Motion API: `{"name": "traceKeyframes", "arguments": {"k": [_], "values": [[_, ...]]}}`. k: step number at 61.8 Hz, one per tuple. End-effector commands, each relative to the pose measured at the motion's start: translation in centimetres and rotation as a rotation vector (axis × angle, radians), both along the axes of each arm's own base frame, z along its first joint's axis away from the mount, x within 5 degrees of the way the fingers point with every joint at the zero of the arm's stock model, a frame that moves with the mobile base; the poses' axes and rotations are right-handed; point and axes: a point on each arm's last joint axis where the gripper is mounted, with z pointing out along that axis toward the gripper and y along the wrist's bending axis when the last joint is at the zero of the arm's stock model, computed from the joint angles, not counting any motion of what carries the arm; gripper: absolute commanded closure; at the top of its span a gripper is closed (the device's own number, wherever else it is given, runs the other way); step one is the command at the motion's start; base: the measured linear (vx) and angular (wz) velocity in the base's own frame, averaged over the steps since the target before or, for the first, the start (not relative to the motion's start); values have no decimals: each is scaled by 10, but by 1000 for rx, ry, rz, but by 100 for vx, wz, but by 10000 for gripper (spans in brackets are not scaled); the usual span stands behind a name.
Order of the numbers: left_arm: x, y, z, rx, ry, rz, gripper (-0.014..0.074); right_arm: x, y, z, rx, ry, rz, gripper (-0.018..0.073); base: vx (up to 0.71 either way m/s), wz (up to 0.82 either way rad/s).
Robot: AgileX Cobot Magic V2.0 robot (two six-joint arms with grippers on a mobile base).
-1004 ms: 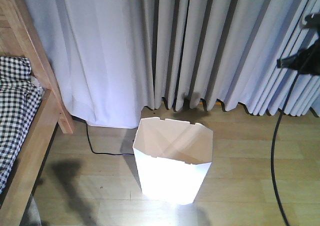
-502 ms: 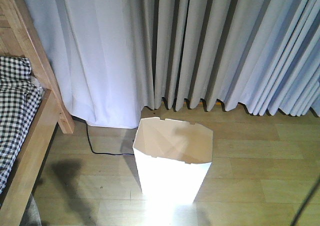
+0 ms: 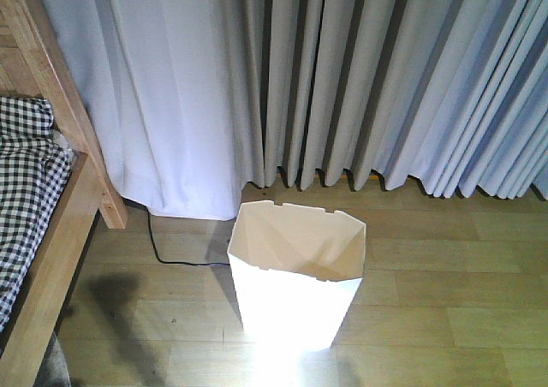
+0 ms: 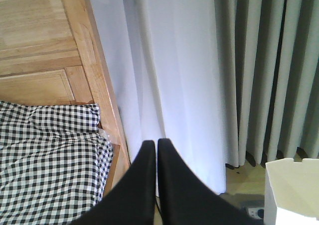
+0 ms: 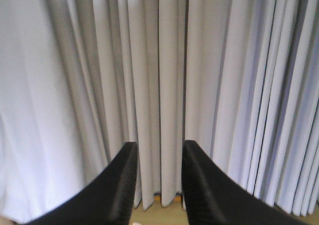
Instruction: Move trash bin to bedside with robot
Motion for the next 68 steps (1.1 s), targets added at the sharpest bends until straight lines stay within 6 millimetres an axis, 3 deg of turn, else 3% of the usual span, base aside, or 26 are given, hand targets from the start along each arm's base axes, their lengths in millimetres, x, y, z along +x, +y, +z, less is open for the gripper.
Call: {"name": "traceKeyframes", "arguments": {"k": [1, 7, 39, 47, 57, 68], "values": [[1, -1, -3, -12, -54, -15, 602, 0, 0, 8, 1, -25, 1, 440, 0, 0], [1, -1, -3, -12, -54, -15, 602, 0, 0, 7, 0, -12, 3, 576, 0, 0], [1, -1, -3, -12, -54, -15, 602, 0, 0, 7, -9, -13, 3, 570, 0, 0], [1, -1, -3, -12, -54, -15, 602, 3, -3, 6, -35, -117, -33, 570, 0, 0], [1, -1, -3, -12, -54, -15, 602, -5, -6, -22, -62, -258, -71, 570, 0, 0], [1, -1, -3, -12, -54, -15, 602, -10, -6, -50, -73, -255, -68, 570, 0, 0]]}}
